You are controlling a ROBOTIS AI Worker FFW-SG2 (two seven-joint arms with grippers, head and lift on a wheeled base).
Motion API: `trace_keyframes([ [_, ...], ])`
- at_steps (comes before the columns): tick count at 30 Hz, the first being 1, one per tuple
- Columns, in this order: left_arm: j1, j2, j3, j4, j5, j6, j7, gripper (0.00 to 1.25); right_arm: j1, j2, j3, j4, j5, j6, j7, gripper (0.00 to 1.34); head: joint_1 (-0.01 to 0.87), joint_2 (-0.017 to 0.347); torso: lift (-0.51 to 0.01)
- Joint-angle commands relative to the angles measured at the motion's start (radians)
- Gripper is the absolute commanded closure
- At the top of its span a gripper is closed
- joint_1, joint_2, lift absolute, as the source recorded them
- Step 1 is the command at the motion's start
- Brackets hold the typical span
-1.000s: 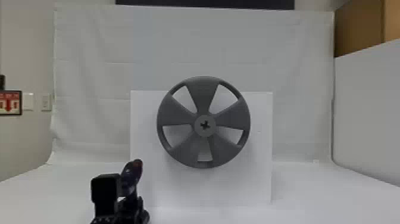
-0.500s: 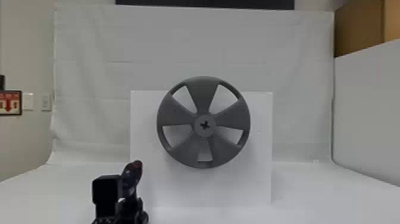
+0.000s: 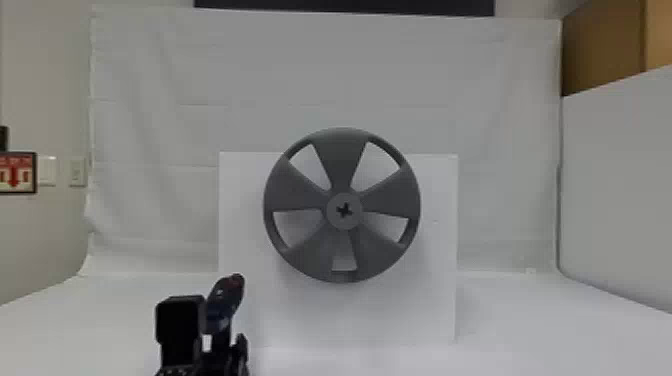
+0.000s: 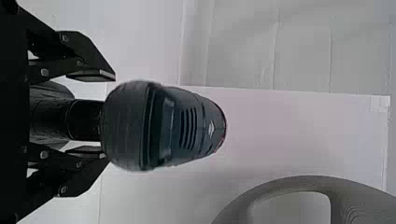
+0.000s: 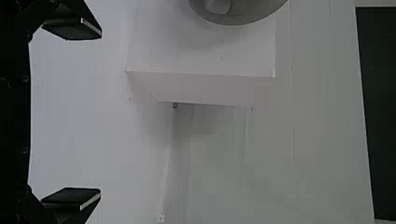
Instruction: Grasp the drill and bring into the middle of wheel
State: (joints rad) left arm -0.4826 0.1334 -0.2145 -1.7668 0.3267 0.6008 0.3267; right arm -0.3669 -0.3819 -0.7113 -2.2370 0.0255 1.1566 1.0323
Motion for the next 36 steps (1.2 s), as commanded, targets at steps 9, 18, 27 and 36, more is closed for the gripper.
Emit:
trace_keyframes([
  [9, -0.002, -0.001, 0.003, 0.020, -0.002, -0.006, 0.000, 0.00, -0.001, 0.000, 0.004, 0.002, 0.002, 0.000, 0.000, 0.11, 0.000, 0.000, -0.406],
  [18, -0.001, -0.003, 0.018, 0.023, -0.002, -0.007, -0.029, 0.00, -0.001, 0.000, 0.004, 0.002, 0.002, 0.000, 0.000, 0.11, 0.000, 0.000, -0.406],
  [27, 0.021, -0.020, 0.155, 0.024, -0.112, -0.019, -0.371, 0.00, 0.000, 0.002, 0.001, 0.002, 0.002, 0.000, 0.000, 0.11, 0.000, 0.000, -0.406],
  [36, 0.032, -0.017, 0.270, 0.029, -0.167, -0.019, -0.644, 0.00, 0.008, 0.003, -0.007, 0.002, 0.001, 0.000, 0.000, 0.11, 0.000, 0.000, -0.406],
])
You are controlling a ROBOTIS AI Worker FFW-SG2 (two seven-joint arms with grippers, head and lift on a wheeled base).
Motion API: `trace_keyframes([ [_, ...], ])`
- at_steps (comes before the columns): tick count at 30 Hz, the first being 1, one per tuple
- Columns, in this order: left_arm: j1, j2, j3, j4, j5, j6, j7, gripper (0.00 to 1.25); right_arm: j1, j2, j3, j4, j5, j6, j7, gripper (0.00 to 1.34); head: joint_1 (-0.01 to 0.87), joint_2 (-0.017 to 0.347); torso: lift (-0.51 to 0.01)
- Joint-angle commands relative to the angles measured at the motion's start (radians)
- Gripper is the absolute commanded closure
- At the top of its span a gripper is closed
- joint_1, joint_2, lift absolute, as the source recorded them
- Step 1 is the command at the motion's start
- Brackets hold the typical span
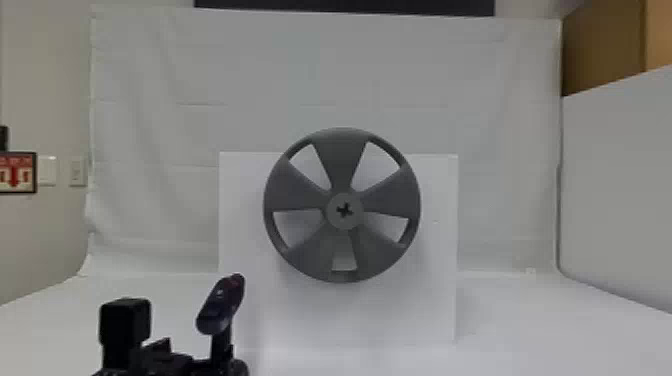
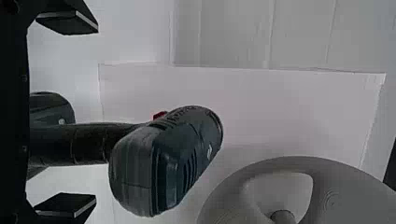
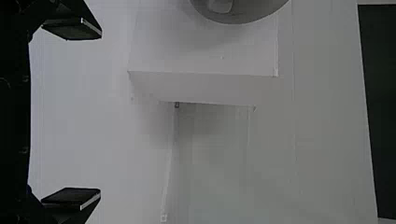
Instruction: Grasp the drill and bring into the middle of wheel
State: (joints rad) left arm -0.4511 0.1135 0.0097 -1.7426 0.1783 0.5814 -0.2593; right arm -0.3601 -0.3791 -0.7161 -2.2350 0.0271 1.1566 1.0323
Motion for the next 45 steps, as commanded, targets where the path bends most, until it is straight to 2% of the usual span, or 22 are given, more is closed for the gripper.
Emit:
trace_keyframes([
  [1, -0.001, 0.006, 0.055, 0.008, -0.020, 0.002, -0.081, 0.00, 0.001, -0.001, -0.003, 0.000, -0.003, 0.000, 0.000, 0.11, 0.000, 0.000, -0.406],
  [6, -0.009, 0.018, 0.096, 0.020, -0.034, 0.008, -0.186, 0.00, 0.000, -0.001, -0.002, 0.000, -0.003, 0.000, 0.000, 0.11, 0.000, 0.000, -0.406],
  [11, -0.024, 0.040, 0.134, 0.023, -0.088, 0.043, -0.301, 0.00, 0.000, -0.001, -0.002, 0.000, -0.003, 0.002, 0.000, 0.11, 0.000, 0.000, -0.406],
  [17, -0.032, 0.052, 0.188, 0.029, -0.117, 0.058, -0.353, 0.00, 0.003, -0.001, -0.011, 0.000, -0.006, 0.002, 0.000, 0.11, 0.000, 0.000, -0.406],
  [23, -0.035, 0.054, 0.283, 0.032, -0.134, 0.060, -0.351, 0.00, 0.004, 0.003, -0.019, 0.000, -0.006, 0.002, 0.000, 0.11, 0.000, 0.000, -0.406],
  [29, -0.024, 0.054, 0.328, 0.023, -0.074, 0.060, -0.273, 0.00, 0.010, 0.000, -0.026, 0.000, -0.015, 0.002, 0.000, 0.11, 0.000, 0.000, -0.406],
  [31, -0.015, 0.052, 0.328, 0.000, -0.074, 0.060, -0.219, 0.00, 0.010, 0.000, -0.026, 0.000, -0.015, 0.002, 0.000, 0.11, 0.000, 0.000, -0.406],
  [33, -0.004, 0.052, 0.315, -0.029, -0.072, 0.060, -0.146, 0.00, 0.010, 0.000, -0.026, 0.000, -0.016, 0.002, 0.000, 0.11, 0.000, 0.000, -0.406],
  [36, 0.020, 0.052, 0.288, -0.087, -0.062, 0.057, 0.011, 0.00, 0.010, 0.000, -0.026, 0.000, -0.016, 0.002, 0.000, 0.11, 0.000, 0.000, -0.406],
  [37, 0.026, 0.051, 0.282, -0.100, -0.063, 0.054, 0.037, 0.00, 0.010, 0.000, -0.026, 0.000, -0.016, 0.002, 0.000, 0.11, 0.000, 0.000, -0.406],
  [45, 0.031, 0.044, 0.250, -0.149, -0.091, 0.064, 0.098, 0.00, 0.010, 0.000, -0.020, 0.000, -0.015, 0.002, 0.000, 0.11, 0.000, 0.000, -0.406],
])
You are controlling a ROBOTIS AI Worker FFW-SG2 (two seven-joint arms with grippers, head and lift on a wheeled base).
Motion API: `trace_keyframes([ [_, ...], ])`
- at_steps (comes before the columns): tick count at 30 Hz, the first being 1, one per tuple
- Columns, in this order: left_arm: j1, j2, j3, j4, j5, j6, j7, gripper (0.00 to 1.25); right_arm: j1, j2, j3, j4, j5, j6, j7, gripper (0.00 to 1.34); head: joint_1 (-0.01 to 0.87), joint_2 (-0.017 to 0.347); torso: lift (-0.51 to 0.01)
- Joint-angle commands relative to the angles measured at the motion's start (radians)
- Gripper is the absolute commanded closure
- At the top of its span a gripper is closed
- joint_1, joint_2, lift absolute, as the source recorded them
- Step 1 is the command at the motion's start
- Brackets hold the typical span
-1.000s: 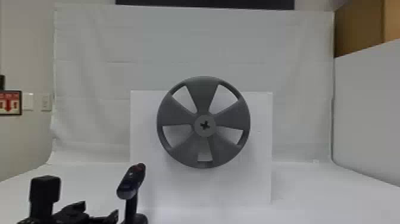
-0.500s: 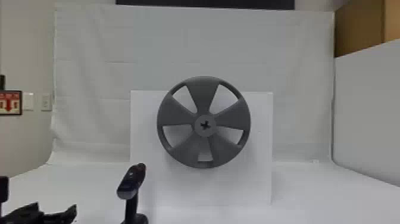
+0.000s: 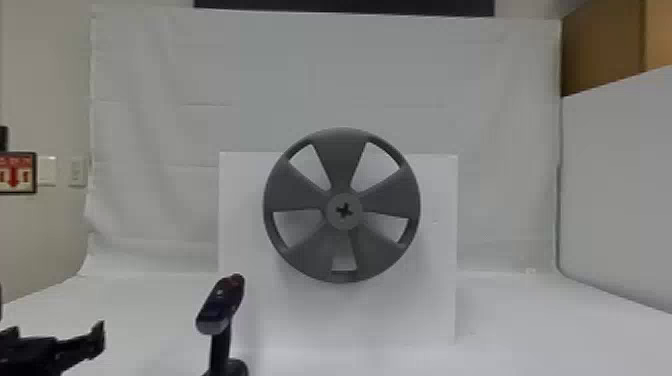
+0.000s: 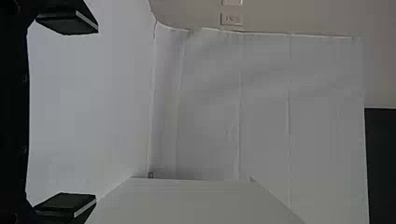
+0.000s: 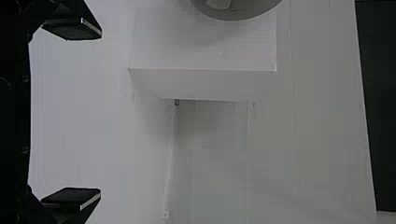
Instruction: Grasp the drill and bring into the middle of wheel
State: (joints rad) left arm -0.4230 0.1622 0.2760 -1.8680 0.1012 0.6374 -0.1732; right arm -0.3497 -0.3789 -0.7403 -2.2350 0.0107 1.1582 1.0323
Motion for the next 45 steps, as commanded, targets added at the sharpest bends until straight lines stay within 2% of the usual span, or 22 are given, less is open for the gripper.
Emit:
trace_keyframes([
  [1, 0.001, -0.004, -0.017, -0.023, -0.009, 0.011, 0.012, 0.00, 0.000, 0.000, 0.004, 0.000, 0.002, 0.000, 0.000, 0.11, 0.000, 0.000, -0.406],
  [16, 0.001, -0.004, -0.014, -0.022, -0.009, 0.036, -0.019, 0.00, -0.005, -0.008, 0.004, 0.000, -0.008, 0.000, 0.000, 0.11, 0.000, 0.000, -0.406],
  [45, -0.002, -0.009, -0.017, -0.022, -0.021, 0.035, -0.019, 0.00, -0.009, -0.020, 0.016, 0.000, -0.005, 0.008, 0.000, 0.11, 0.000, 0.000, -0.406],
])
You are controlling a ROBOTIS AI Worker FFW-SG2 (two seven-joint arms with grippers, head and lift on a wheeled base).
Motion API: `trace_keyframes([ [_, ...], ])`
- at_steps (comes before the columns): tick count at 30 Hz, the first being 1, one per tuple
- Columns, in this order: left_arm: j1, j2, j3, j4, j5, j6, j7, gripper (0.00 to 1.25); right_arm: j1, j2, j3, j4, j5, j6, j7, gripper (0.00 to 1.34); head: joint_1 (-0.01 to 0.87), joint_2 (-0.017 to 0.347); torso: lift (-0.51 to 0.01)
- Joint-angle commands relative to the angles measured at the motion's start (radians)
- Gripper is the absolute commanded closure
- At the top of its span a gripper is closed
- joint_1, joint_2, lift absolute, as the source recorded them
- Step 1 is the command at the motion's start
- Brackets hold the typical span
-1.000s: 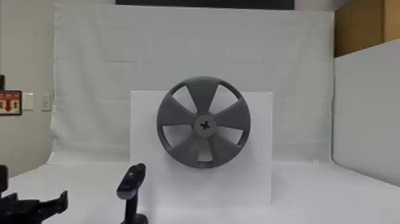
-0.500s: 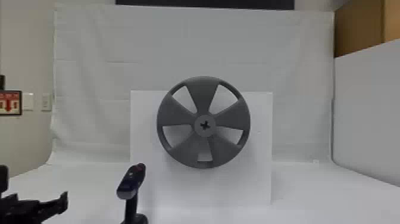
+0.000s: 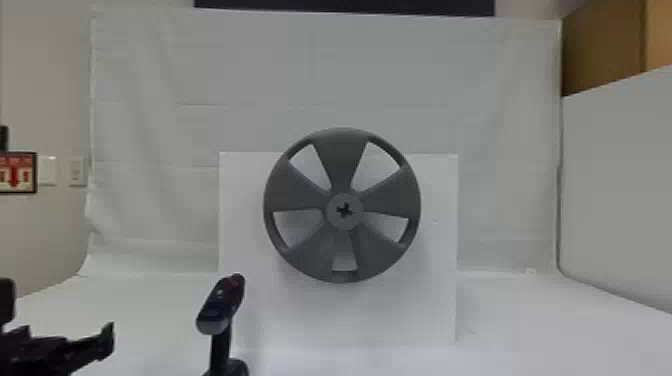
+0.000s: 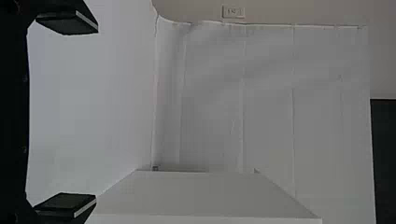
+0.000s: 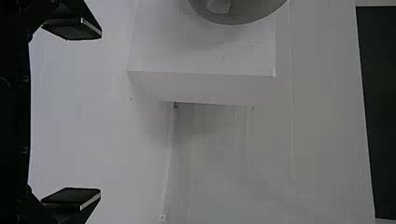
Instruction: Grasp the drill and bring into the middle of wheel
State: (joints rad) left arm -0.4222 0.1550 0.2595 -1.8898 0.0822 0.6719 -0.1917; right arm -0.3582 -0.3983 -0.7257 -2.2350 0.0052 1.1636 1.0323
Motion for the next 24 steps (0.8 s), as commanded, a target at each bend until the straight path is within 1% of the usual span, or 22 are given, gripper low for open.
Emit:
trace_keyframes([
  [1, -0.003, -0.002, 0.001, 0.000, -0.002, 0.000, 0.000, 0.00, -0.001, 0.000, 0.002, 0.000, 0.002, 0.002, 0.000, 0.11, 0.000, 0.000, -0.406],
  [24, -0.010, -0.002, -0.003, 0.005, -0.001, 0.000, 0.000, 0.00, 0.001, -0.002, 0.003, 0.000, 0.001, 0.005, 0.000, 0.11, 0.000, 0.000, -0.406],
])
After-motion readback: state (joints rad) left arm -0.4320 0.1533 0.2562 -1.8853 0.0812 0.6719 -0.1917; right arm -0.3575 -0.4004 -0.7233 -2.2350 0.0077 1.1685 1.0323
